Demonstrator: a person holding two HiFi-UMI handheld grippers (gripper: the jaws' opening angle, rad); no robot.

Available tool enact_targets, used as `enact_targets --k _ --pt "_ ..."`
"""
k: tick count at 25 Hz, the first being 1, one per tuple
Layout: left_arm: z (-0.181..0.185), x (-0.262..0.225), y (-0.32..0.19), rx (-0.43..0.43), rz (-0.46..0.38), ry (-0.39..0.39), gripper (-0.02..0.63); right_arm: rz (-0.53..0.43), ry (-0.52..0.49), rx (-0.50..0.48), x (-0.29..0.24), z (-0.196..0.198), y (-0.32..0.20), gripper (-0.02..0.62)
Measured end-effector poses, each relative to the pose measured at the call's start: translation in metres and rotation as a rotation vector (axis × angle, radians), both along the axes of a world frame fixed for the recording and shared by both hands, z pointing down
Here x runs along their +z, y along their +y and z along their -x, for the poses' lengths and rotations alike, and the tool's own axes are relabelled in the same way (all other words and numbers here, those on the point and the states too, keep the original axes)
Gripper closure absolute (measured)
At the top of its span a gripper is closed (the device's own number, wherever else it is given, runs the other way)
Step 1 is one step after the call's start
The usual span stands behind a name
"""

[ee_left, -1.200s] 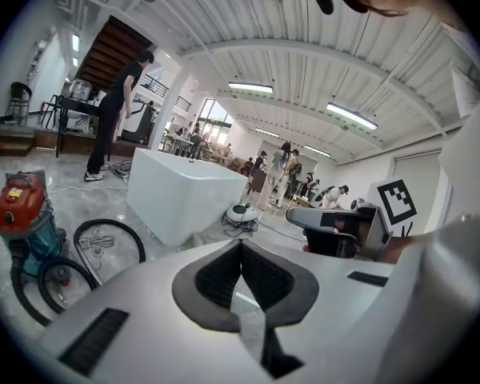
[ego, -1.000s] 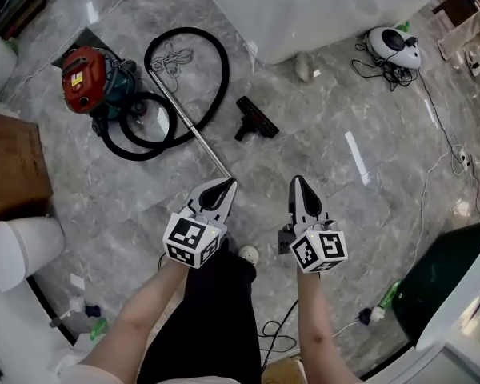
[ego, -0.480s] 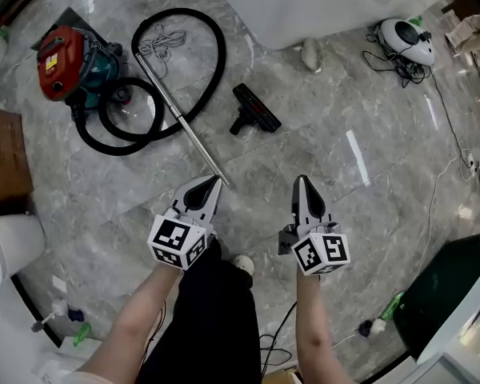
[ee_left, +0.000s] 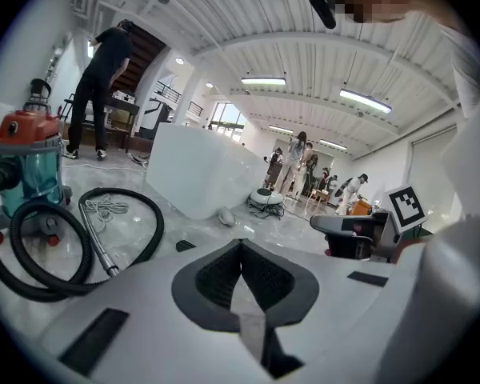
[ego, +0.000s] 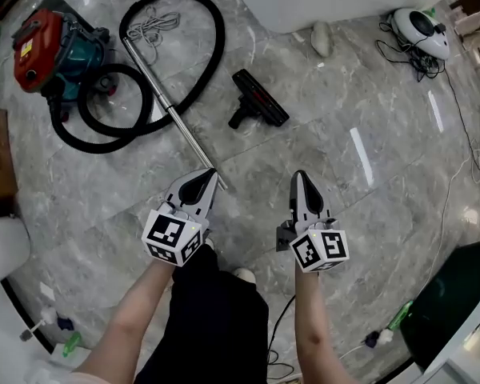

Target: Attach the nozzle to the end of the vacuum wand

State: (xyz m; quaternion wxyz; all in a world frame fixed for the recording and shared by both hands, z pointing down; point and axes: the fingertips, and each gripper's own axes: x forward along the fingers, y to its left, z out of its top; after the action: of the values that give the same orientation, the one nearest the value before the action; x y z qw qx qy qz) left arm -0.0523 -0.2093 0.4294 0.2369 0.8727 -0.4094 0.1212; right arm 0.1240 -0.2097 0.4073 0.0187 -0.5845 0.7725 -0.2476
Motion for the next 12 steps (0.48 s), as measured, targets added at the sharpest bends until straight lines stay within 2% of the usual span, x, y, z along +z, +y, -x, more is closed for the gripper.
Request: enact_targets --k 12 --pt "0.002 0.117 -0.003 0.02 -0.049 0.052 0.597 -0.065 0.027 -0.056 0.131 0.0 -0.019 0.58"
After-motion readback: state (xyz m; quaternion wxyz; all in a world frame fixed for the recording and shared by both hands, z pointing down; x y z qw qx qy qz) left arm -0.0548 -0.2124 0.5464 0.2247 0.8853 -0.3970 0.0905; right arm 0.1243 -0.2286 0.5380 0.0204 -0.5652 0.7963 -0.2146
